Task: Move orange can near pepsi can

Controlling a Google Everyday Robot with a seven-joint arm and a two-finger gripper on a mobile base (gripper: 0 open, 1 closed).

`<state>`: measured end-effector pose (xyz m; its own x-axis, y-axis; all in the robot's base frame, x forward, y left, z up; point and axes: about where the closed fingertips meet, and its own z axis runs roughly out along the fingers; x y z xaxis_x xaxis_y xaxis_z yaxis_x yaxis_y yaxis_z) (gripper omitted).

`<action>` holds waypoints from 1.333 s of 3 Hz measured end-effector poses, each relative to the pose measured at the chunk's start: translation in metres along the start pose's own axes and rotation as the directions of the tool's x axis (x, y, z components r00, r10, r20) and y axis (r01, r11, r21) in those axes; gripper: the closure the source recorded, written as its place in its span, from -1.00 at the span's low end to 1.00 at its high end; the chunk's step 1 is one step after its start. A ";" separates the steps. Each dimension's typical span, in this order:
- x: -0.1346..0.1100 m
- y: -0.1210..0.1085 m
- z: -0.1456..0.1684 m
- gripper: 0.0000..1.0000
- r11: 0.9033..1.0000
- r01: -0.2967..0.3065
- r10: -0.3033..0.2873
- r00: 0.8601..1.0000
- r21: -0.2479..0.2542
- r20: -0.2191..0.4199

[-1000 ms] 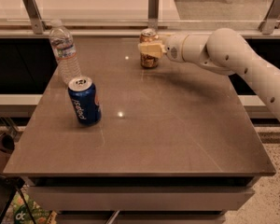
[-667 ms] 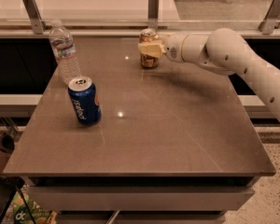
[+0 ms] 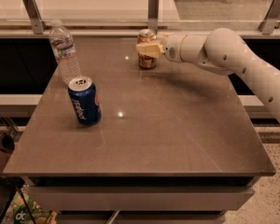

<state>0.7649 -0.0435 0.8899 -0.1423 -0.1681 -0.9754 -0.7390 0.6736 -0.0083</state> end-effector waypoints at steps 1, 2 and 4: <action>-0.005 -0.002 -0.001 1.00 1.000 0.000 0.000 1.000 -0.031 0.005; -0.014 -0.001 -0.019 1.00 0.997 -0.014 0.015 1.000 -0.074 0.015; -0.022 0.026 -0.060 1.00 0.990 -0.052 0.054 0.999 -0.134 0.007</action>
Offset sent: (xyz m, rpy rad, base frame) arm -0.0279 -0.0362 0.0345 0.0639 0.0290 0.1123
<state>0.7094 -0.0661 0.9245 -0.1776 -0.1269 -0.9759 -0.8124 0.5786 0.0726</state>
